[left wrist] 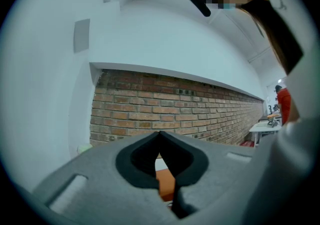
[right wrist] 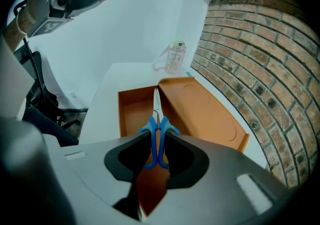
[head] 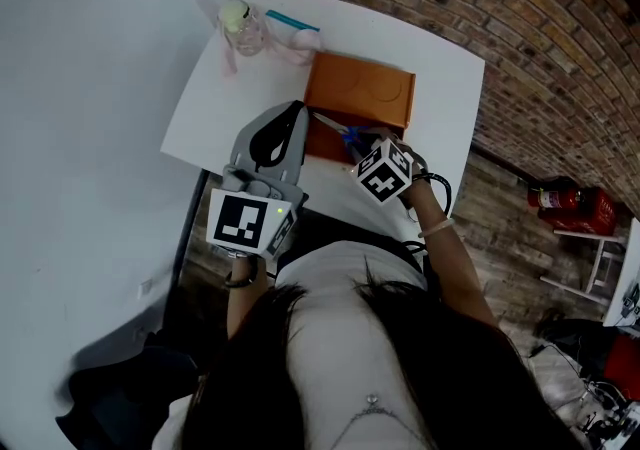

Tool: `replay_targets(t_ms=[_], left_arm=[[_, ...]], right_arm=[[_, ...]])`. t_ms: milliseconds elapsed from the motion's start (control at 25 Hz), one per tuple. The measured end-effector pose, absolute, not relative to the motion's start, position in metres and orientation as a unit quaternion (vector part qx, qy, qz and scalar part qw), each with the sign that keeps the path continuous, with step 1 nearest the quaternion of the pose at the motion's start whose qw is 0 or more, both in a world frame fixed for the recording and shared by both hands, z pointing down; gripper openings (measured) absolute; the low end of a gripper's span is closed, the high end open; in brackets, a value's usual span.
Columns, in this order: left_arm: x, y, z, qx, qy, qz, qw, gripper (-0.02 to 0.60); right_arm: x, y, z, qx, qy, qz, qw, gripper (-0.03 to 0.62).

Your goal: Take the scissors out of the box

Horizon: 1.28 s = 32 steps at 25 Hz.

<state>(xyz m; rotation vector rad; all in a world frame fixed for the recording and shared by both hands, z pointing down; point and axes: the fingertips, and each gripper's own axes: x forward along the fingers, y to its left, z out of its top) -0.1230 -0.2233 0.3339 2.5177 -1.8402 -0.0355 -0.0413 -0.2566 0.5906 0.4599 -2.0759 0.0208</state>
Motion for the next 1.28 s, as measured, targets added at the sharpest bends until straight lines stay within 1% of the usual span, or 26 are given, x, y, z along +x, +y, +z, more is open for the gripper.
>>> replay_targets(t_ms=[640, 1280], left_arm=[[-0.111, -0.194, 0.321, 0.827, -0.561, -0.005, 0.004, 0.000], [-0.108, -0.158, 0.315, 0.840, -0.542, -0.003, -0.001, 0.000]], right_arm=[[-0.030, -0.234, 0.568, 0.244, -0.858, 0.027, 0.452, 0.098], [-0.025, -0.211, 0.535, 0.292, -0.873, 0.029, 0.390, 0.098]])
